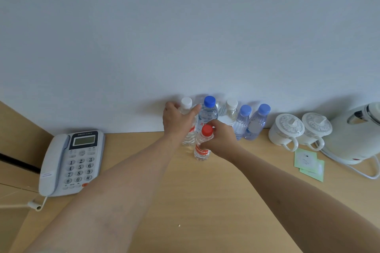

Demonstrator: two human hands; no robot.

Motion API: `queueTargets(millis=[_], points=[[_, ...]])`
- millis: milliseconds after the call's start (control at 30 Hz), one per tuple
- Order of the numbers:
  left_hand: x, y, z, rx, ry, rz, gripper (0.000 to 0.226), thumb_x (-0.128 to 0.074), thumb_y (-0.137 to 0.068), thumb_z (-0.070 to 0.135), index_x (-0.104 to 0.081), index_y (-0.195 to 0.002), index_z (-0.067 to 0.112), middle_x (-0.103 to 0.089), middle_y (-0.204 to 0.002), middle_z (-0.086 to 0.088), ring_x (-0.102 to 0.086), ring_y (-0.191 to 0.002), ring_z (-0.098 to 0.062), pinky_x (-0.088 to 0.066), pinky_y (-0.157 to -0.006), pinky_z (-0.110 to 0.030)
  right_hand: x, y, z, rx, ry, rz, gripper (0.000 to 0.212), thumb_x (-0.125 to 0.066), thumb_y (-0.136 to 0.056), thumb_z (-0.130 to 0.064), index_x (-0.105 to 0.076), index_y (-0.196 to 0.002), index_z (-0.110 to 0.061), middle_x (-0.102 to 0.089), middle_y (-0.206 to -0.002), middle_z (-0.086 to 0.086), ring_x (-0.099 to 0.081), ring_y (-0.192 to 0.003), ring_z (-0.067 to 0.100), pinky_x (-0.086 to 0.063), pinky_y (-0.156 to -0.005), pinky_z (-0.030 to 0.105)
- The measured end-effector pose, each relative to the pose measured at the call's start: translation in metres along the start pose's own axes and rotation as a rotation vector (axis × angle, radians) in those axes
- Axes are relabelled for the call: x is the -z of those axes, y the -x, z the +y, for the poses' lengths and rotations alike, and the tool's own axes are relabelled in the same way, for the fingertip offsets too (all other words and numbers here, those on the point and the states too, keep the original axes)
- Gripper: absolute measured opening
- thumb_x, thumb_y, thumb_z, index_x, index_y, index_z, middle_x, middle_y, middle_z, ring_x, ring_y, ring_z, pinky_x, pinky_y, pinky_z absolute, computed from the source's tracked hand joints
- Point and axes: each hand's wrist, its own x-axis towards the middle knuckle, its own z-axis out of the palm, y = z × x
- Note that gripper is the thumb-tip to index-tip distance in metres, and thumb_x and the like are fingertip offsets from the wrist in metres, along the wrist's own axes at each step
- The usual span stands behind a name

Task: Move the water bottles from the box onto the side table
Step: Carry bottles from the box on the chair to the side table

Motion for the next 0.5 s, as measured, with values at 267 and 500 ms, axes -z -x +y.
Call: queueTargets(millis=[267,500], points=[[0.003,0.004,-0.007,-0.034,0.003,-0.054,0.071,-0.078,-0.073,0.061,-0.05,-0.116,0.012,-0.054,-0.117,-0.003,-0.054,-0.108,-0.022,-0.047,-0.092,-0.036,-0.006,0.007,-0.001,0.009,0.024,0.001,0.054,-0.086,-0.053,-0.021,-0.057,-0.098,-0.031,-0.06,-0.088,-0.018,-0.055,-0.08,0.0,-0.04,-0.06,0.018],[0.013,0.004,-0.009,0.005,0.047,-0.181,0.074,-0.076,-0.074,0.064,-0.052,-0.125,0.016,-0.057,-0.123,-0.002,-0.056,-0.113,-0.022,-0.049,-0.098,-0.043,-0.003,0.014,-0.005,0.017,0.041,-0.014,0.051,-0.086,-0.055,-0.02,-0.059,-0.096,-0.027,-0.06,-0.084,-0.017,-0.055,-0.076,-0.002,-0.038,-0.057,0.016]])
